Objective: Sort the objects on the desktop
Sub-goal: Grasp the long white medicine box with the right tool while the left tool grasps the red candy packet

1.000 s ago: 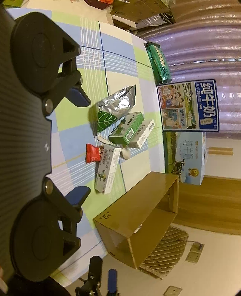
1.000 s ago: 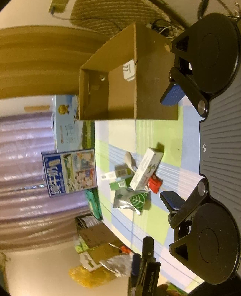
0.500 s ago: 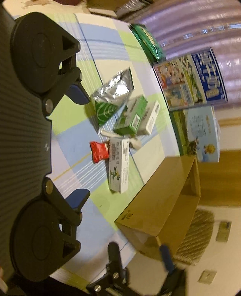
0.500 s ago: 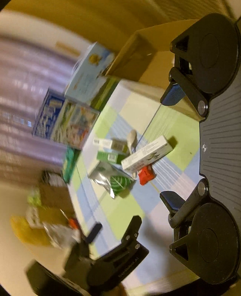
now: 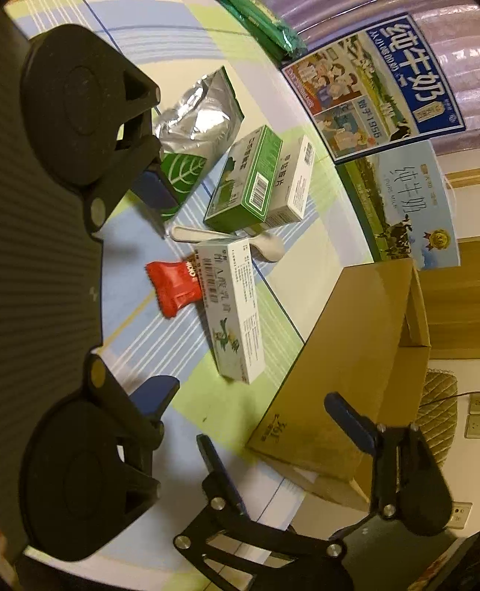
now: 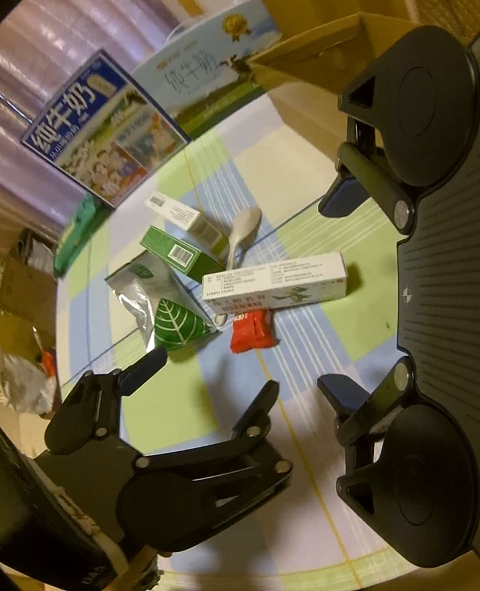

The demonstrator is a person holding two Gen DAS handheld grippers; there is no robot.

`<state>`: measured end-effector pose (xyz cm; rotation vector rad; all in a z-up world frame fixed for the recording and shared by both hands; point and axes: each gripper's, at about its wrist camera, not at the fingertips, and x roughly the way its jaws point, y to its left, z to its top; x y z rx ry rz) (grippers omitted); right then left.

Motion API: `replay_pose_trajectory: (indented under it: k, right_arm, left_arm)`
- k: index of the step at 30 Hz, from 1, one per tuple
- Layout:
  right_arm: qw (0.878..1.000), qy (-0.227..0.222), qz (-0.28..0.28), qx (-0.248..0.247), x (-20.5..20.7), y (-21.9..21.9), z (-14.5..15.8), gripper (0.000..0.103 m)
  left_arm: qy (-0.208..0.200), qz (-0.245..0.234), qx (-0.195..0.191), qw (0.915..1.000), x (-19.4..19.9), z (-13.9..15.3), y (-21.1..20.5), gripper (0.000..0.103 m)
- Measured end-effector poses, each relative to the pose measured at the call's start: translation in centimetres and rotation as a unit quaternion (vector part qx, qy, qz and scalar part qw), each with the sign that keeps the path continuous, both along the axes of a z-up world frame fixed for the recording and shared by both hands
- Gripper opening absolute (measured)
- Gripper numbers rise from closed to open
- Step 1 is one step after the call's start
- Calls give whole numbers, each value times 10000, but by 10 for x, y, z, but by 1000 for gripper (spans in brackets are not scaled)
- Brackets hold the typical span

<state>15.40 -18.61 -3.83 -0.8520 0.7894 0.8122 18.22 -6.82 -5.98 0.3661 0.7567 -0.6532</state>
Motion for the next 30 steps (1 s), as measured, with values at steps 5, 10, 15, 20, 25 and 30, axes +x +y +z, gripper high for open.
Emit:
replay_pose_trajectory:
  k: [5, 10, 15, 20, 25, 30]
  right_arm:
    - [9994, 153, 169, -252, 26, 10, -13, 77]
    - [9976, 297, 385, -497, 42, 21, -28, 74]
    - [9953, 428, 428, -761, 58, 32, -40, 71]
    - [9935, 630, 380, -871, 66, 40, -47, 66]
    - [9930, 718, 270, -899, 72, 45, -51, 52]
    - [9926, 785, 149, -917, 71, 48, -53, 33]
  left_arm:
    - [104, -11, -19, 9999, 17, -20, -3, 87]
    - [223, -56, -55, 9997, 27, -30, -5, 79]
    - [275, -59, -93, 9996, 40, -35, -8, 71]
    - [336, -84, -58, 9994, 49, -40, -13, 56]
    - [414, -63, 34, 9991, 52, -45, -15, 42]
    - [473, -3, 53, 9989, 51, -46, -11, 33]
